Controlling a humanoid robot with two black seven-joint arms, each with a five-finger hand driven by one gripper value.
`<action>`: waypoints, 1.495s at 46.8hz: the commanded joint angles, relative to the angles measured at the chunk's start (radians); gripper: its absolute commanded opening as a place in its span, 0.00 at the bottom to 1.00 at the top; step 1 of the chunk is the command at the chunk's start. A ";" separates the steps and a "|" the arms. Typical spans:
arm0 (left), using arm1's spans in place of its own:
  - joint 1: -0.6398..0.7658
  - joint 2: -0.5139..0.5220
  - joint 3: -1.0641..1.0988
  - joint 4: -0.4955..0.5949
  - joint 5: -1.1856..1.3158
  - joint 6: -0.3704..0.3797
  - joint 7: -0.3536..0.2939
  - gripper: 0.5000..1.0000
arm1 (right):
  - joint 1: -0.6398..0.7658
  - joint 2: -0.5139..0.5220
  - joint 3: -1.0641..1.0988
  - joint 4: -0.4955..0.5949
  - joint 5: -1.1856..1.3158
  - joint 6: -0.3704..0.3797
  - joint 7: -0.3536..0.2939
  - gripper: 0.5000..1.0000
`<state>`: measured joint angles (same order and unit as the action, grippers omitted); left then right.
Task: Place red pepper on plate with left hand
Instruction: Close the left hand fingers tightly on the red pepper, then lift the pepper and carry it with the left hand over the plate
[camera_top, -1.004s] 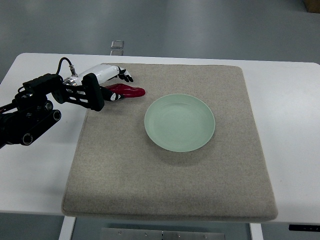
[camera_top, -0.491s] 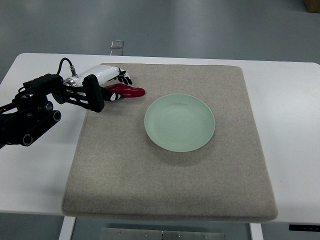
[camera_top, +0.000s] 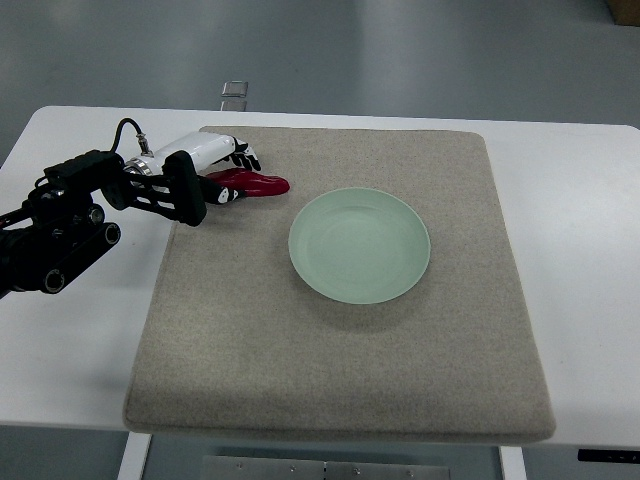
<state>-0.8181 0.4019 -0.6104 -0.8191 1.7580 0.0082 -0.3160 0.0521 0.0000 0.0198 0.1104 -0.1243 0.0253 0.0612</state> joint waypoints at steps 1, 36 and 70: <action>-0.001 0.000 0.000 0.000 0.000 0.001 -0.002 0.30 | 0.000 0.000 0.000 0.000 0.000 0.001 0.000 0.86; 0.004 -0.011 0.000 -0.003 -0.018 0.065 0.000 0.00 | 0.000 0.000 0.000 0.000 0.000 0.001 0.000 0.86; -0.047 -0.028 0.000 -0.284 -0.023 0.082 -0.002 0.00 | 0.000 0.000 0.000 0.000 0.000 -0.001 0.000 0.86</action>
<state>-0.8548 0.3812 -0.6147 -1.0634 1.7304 0.0985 -0.3170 0.0521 0.0000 0.0200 0.1104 -0.1242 0.0253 0.0613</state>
